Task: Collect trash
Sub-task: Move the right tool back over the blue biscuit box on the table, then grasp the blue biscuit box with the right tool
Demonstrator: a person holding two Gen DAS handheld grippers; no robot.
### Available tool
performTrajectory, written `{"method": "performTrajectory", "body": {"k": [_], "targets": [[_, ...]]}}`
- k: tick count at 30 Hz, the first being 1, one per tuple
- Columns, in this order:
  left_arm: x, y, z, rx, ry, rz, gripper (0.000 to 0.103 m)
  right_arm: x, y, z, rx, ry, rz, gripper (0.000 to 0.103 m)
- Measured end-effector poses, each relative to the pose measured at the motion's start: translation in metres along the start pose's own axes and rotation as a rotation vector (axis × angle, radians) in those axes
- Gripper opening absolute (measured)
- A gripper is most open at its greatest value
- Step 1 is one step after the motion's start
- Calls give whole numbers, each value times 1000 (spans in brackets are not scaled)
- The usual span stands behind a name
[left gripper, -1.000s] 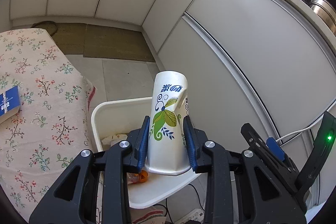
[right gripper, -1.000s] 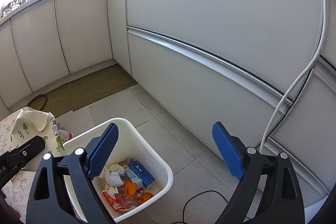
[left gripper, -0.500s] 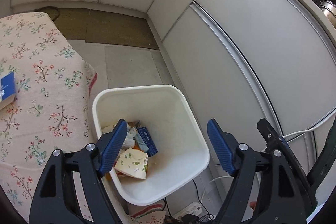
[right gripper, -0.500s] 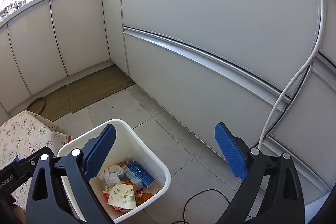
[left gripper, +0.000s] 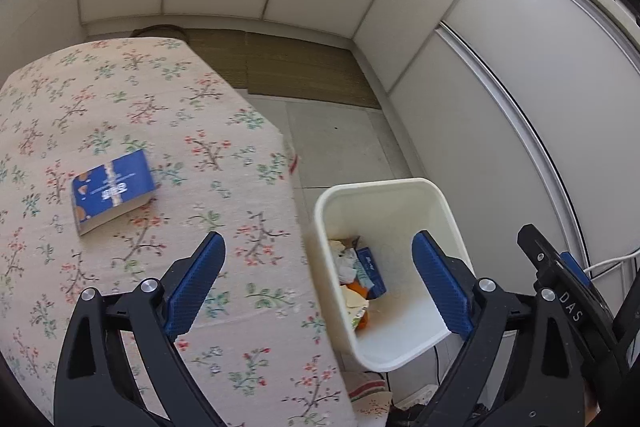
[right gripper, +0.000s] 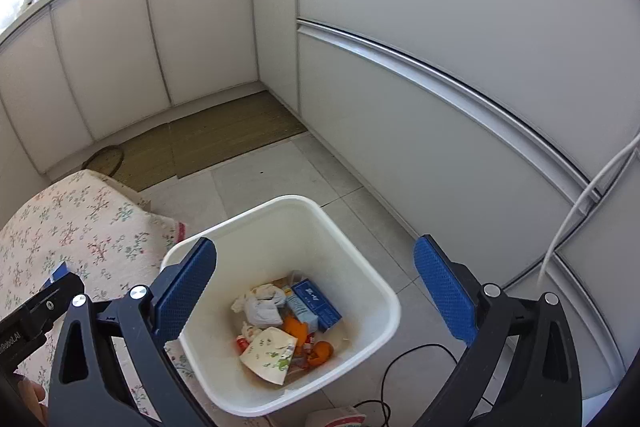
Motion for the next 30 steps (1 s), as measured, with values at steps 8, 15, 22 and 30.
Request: {"method": "performTrajectory", "body": {"k": [8, 15, 22, 30], "targets": [[-10, 19, 102, -67, 163, 2, 91, 14, -16, 114, -113, 160, 52, 96], [-10, 45, 198, -122, 338, 10, 92, 45, -44, 211, -236, 237, 170, 96], [-3, 70, 260, -113, 486, 20, 92, 90, -85, 271, -345, 71, 362, 96], [-5, 92, 294, -133, 513, -19, 92, 107, -128, 318, -256, -5, 388, 96]]}}
Point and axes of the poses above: each gripper's, at about its wrist camera, not at the fingertips, and y roughly against the way its jaws point, z to its left, x to its underside, the point moved 10 cm from there along -y, roughly the way its jaws point, and after that the axes turned 14 degrees about -x, right-handed, at the moved point
